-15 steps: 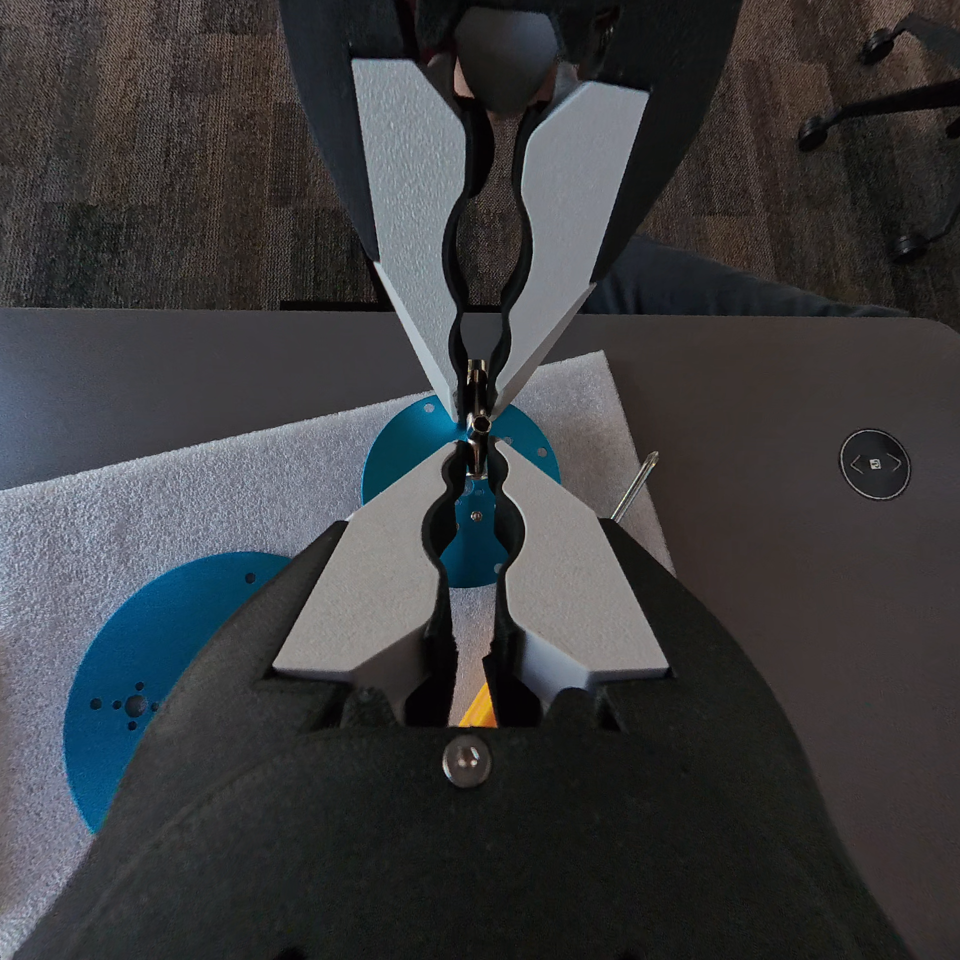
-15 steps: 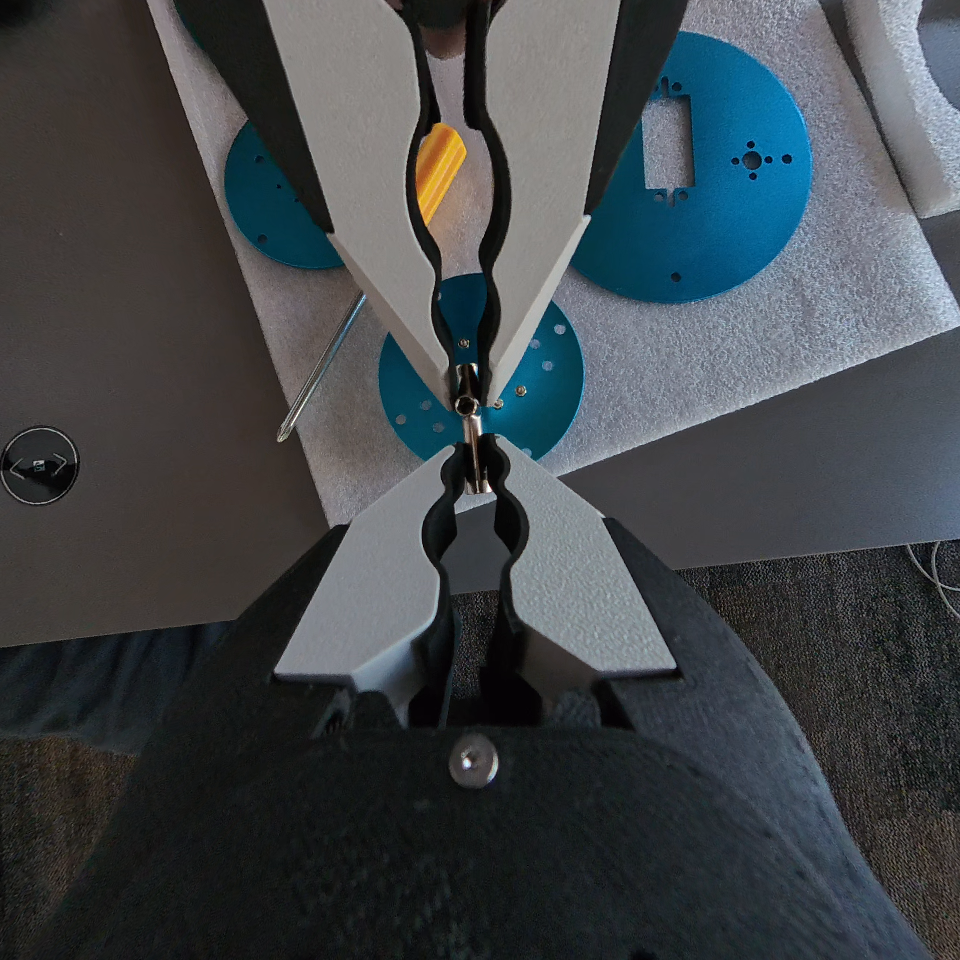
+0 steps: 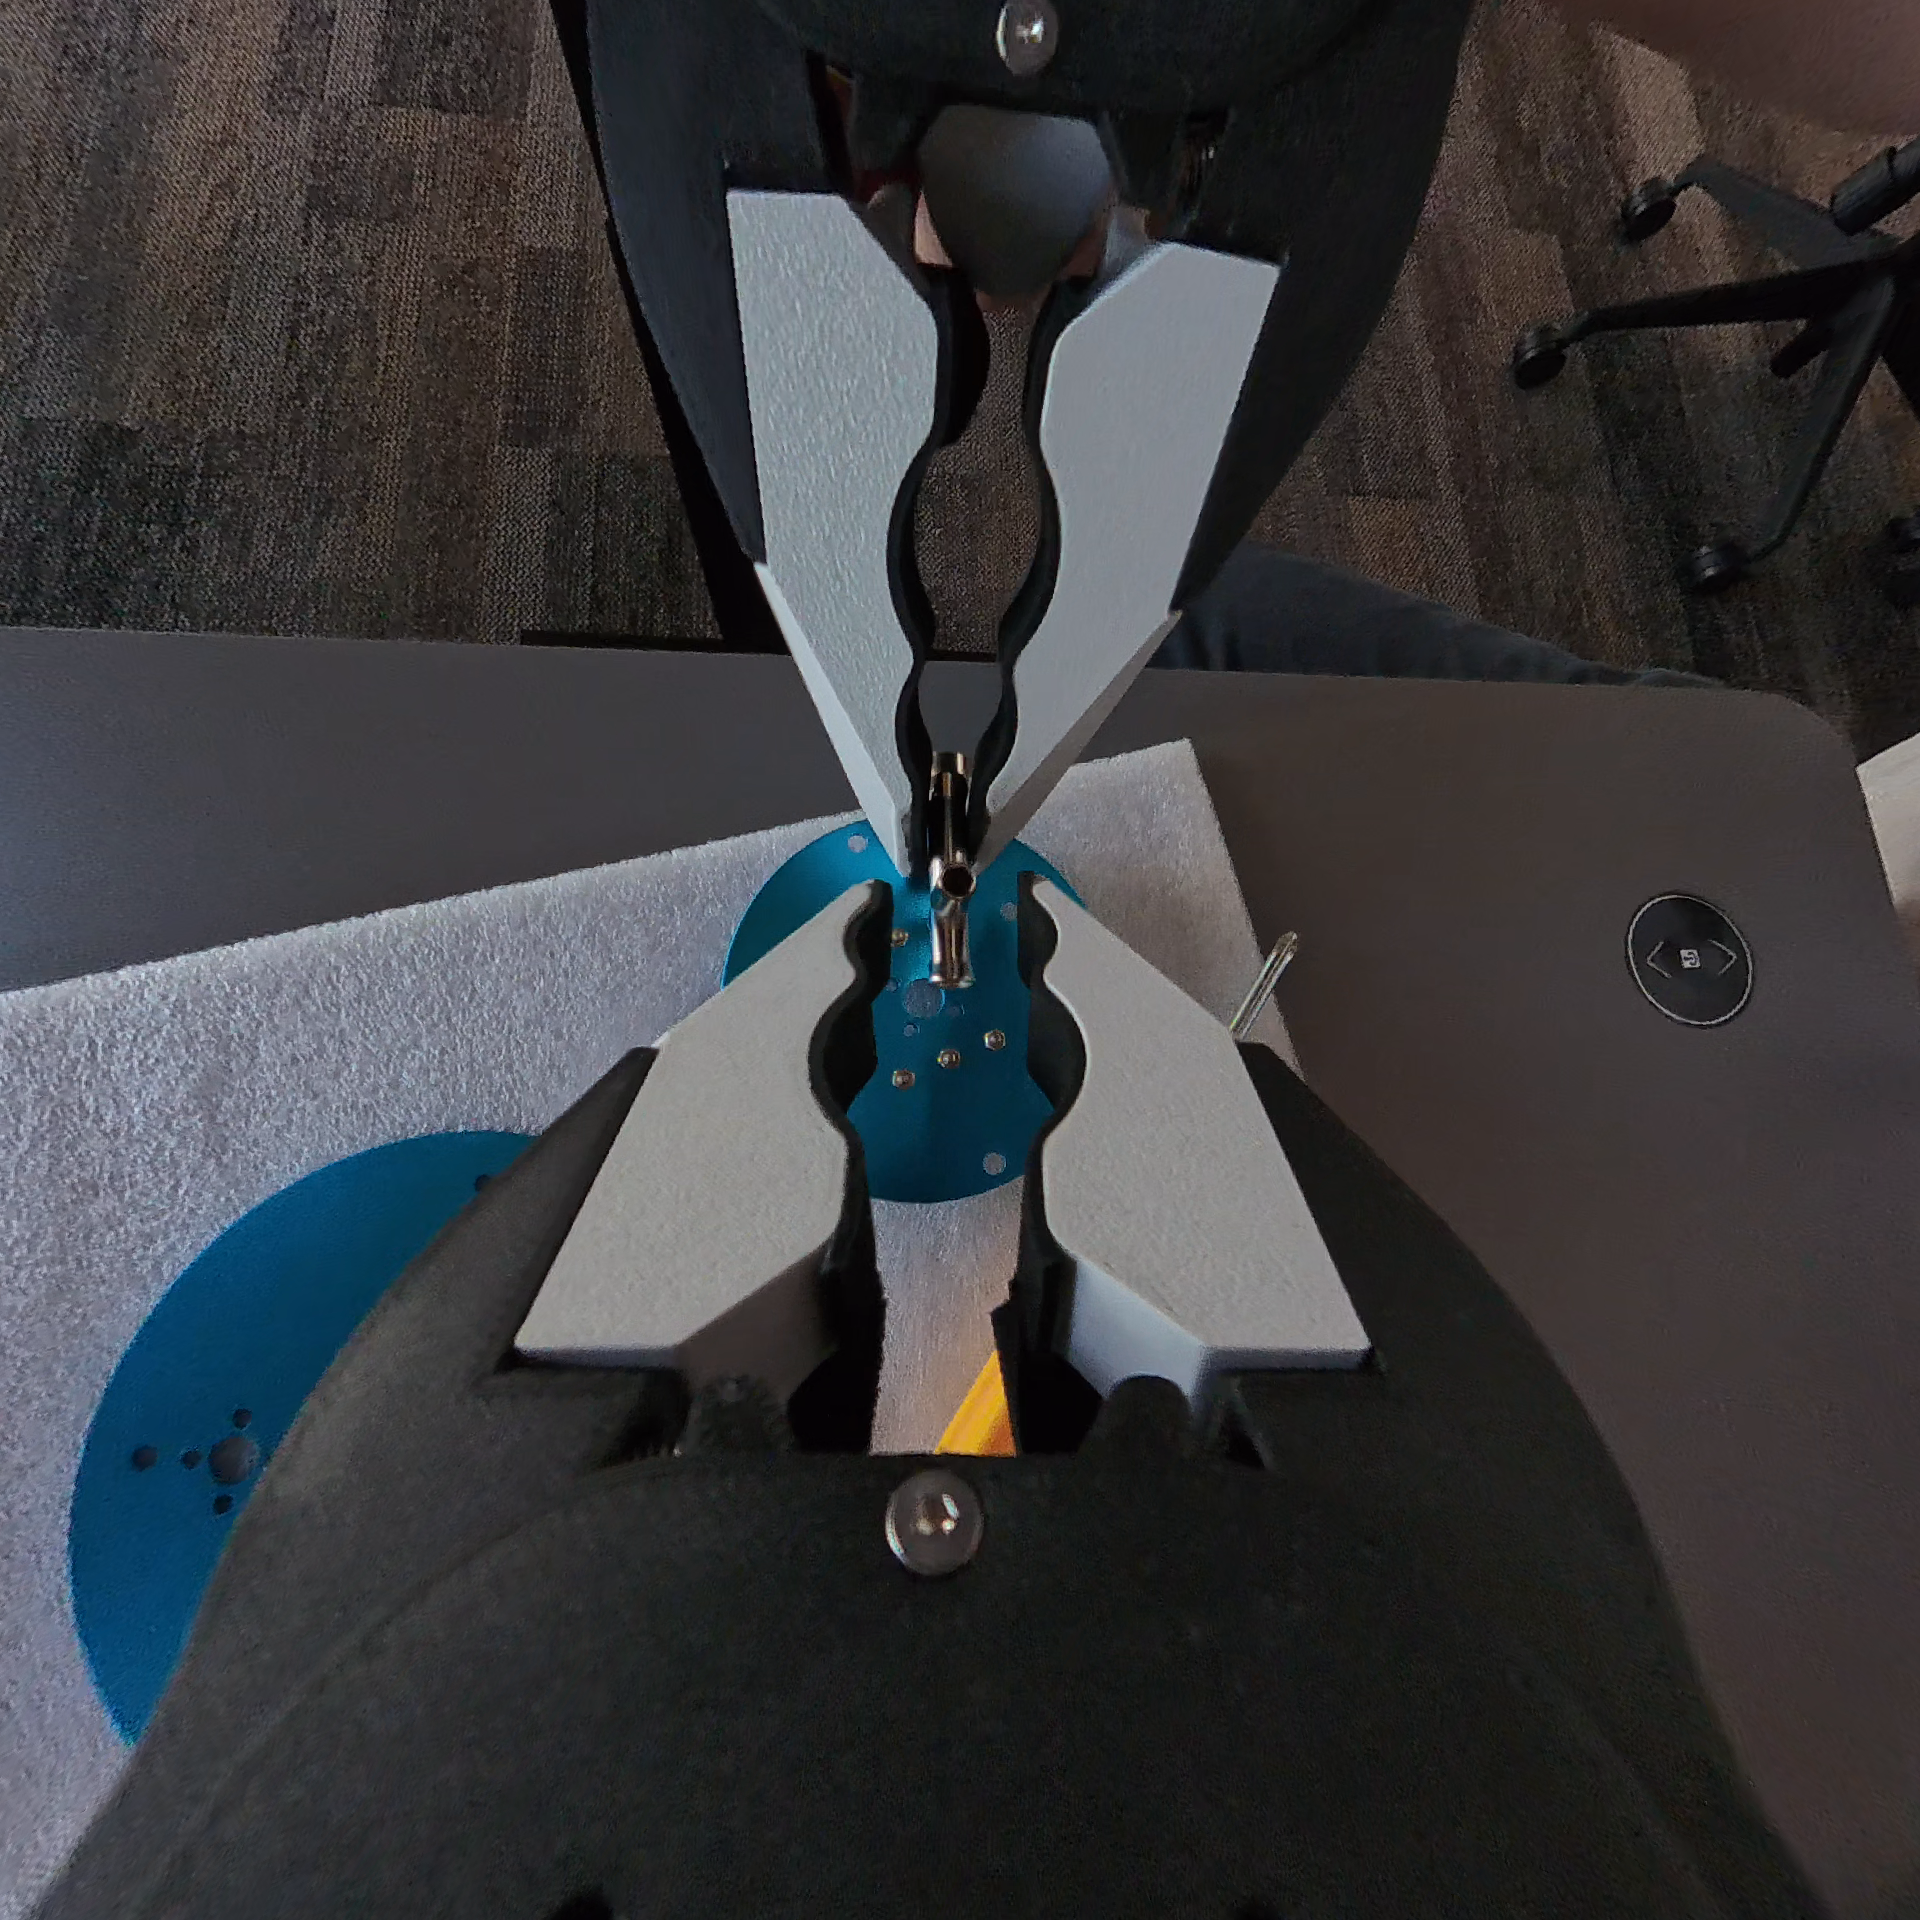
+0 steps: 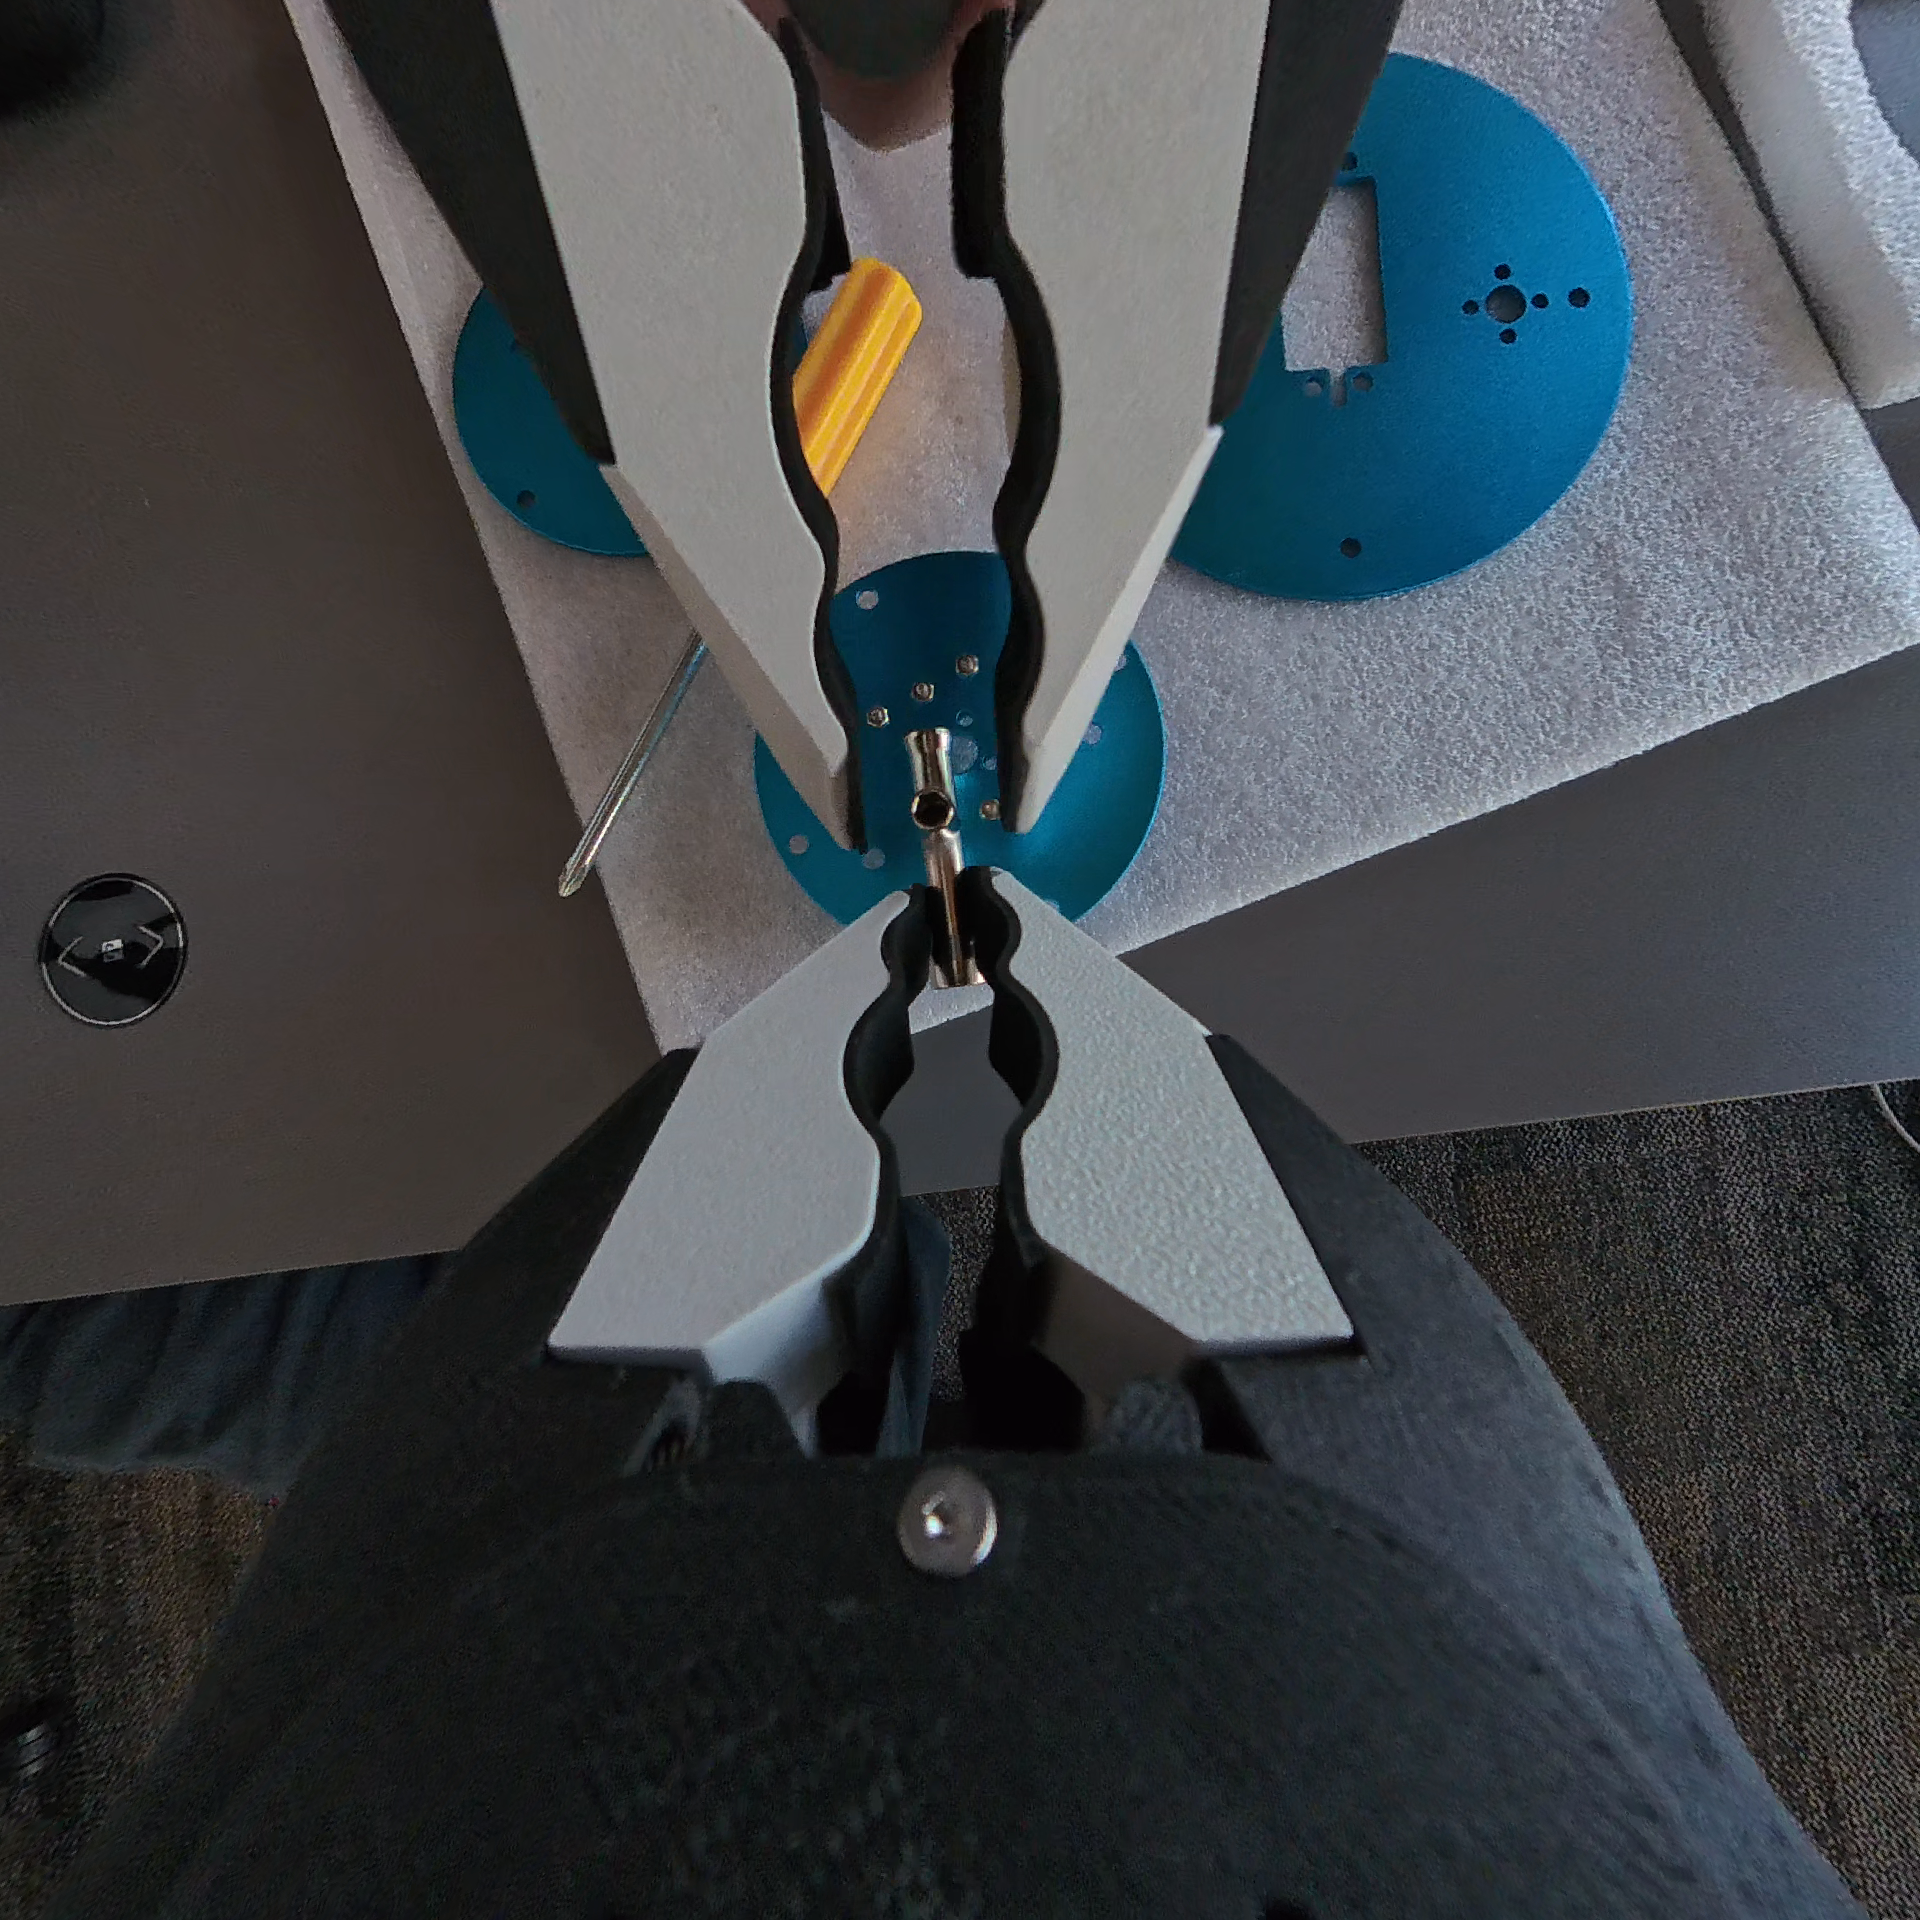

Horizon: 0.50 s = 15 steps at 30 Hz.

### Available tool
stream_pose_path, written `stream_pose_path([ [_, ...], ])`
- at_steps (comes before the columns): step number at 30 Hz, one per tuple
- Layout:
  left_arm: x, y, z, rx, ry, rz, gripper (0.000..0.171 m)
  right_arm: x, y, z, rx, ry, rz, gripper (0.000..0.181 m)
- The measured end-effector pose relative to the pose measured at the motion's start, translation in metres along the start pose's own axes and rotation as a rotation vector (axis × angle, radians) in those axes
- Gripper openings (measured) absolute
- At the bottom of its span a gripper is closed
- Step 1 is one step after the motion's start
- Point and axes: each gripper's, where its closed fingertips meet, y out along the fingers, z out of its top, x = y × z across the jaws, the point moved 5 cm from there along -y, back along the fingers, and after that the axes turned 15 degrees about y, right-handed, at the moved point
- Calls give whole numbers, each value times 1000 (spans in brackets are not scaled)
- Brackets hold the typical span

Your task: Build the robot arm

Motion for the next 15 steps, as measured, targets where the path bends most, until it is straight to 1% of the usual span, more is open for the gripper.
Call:
stream_pose_path([
  [2,1,3,-1,-15,16,5,17,0,0,0,2,2,2,7],
  [3,1,5,-2,-23,23,6,9,0,0,0,3,4,4,7],
  [5,1,7,-4,-37,37,26,6,0,0,0,7,6,3,7],
  [7,1,7,-5,-21,29,31,5,0,0,0,13,1,-2,7],
  [8,1,7,-6,-11,27,31,5,0,0,-2,17,-3,-4,11],
  [10,1,6,-7,0,22,28,6,2,-5,-7,35,7,-26,29],
  [11,1,6,-7,3,22,28,6,4,-8,-11,63,21,-37,31],
  [15,1,6,-7,-9,50,32,6,1,-18,-15,252,59,15,30],
])
